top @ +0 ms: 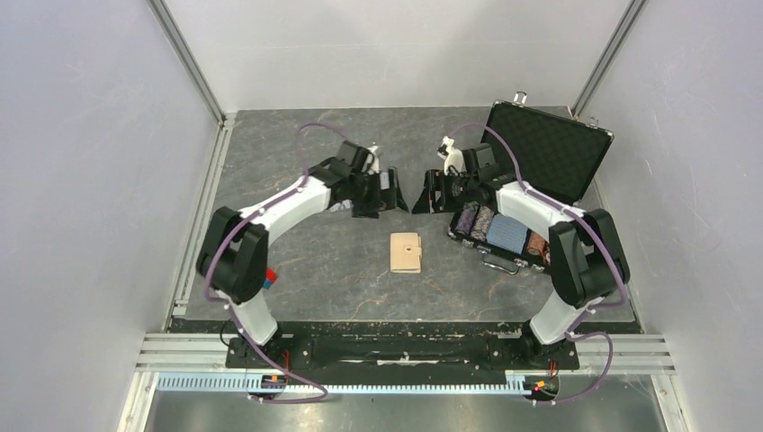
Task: Put the credit cards into the card holder
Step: Close the card holder at the center of the board.
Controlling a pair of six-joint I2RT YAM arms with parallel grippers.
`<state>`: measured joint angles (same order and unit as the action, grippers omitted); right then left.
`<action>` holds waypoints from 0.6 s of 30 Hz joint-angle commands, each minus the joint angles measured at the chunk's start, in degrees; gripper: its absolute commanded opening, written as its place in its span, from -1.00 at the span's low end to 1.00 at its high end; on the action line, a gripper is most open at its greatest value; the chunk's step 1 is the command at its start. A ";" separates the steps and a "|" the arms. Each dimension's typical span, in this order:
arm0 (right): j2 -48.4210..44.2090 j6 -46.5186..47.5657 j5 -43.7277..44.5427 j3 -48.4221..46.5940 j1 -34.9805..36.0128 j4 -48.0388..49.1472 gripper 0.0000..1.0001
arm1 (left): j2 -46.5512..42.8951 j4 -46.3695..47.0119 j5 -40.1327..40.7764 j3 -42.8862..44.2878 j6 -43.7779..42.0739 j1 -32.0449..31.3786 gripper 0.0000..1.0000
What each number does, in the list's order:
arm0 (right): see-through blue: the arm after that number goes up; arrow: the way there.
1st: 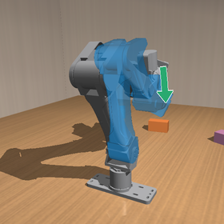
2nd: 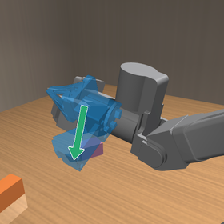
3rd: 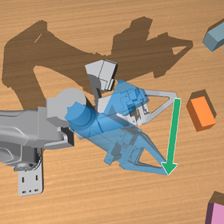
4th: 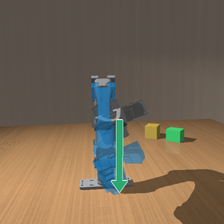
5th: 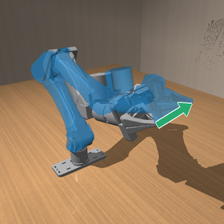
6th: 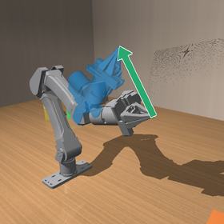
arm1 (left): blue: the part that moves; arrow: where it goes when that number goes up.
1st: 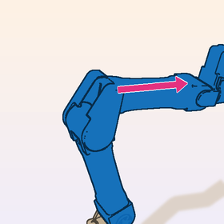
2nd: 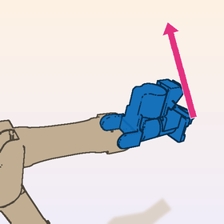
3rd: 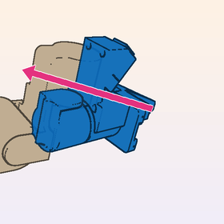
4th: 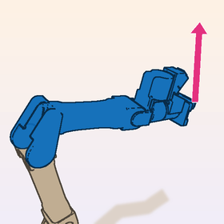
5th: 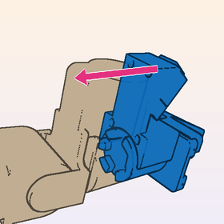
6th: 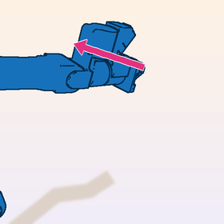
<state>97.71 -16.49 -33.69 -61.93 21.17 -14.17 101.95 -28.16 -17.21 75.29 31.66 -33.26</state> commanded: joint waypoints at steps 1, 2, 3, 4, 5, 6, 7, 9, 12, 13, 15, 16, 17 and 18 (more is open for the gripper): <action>-4.17 -2.59 -0.86 1.12 -1.84 4.76 0.58 | -5.60 16.53 -10.75 -7.92 7.92 7.53 1.00; -4.60 -2.90 -0.69 1.43 -2.13 4.85 0.66 | -6.37 18.38 -12.46 -9.40 9.21 9.08 1.00; -4.91 -3.31 -0.52 1.77 -2.33 5.04 0.71 | -6.87 20.46 -13.98 -10.92 10.14 11.05 1.00; -5.08 -3.68 -0.47 2.16 -2.49 5.13 0.76 | -7.33 22.13 -15.56 -12.16 10.89 12.45 1.00; -5.15 -4.11 -0.36 2.36 -2.55 5.43 0.79 | -7.92 23.65 -16.58 -13.59 11.49 14.09 1.00; -5.06 -4.38 -0.19 2.47 -2.57 5.38 0.83 | -8.22 24.54 -17.92 -14.64 11.66 15.34 1.00; -4.91 -4.69 -0.15 2.70 -2.54 5.43 0.88 | -8.73 24.92 -18.84 -15.38 11.67 16.85 1.00; -5.13 -5.50 0.27 3.48 -2.54 6.24 0.96 | -9.52 25.61 -21.09 -17.04 11.92 19.57 1.00; -5.30 -6.17 1.13 4.14 -2.59 7.13 0.96 | -11.45 27.25 -23.11 -20.52 12.74 23.50 1.00; -5.27 -6.18 1.46 4.11 -2.54 7.10 0.96 | -12.24 27.92 -23.76 -22.04 13.25 24.80 1.00; -5.41 -6.12 2.47 3.96 -2.54 7.14 0.96 | -13.73 29.66 -24.93 -24.20 13.93 26.91 1.00; -5.52 -6.05 3.02 4.02 -2.54 7.23 0.96 | -14.22 29.91 -25.45 -25.07 13.95 27.81 1.00; -5.88 -5.88 3.86 4.18 -2.55 7.15 0.96 | -14.77 30.04 -25.66 -25.70 13.79 28.77 1.00; -6.44 -5.81 4.65 4.61 -2.54 7.06 0.96 | -15.05 30.01 -26.03 -26.19 13.33 29.64 1.00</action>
<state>93.80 -21.96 -32.18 -57.87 18.79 -9.67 90.48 -3.01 -38.48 51.11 43.05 -6.52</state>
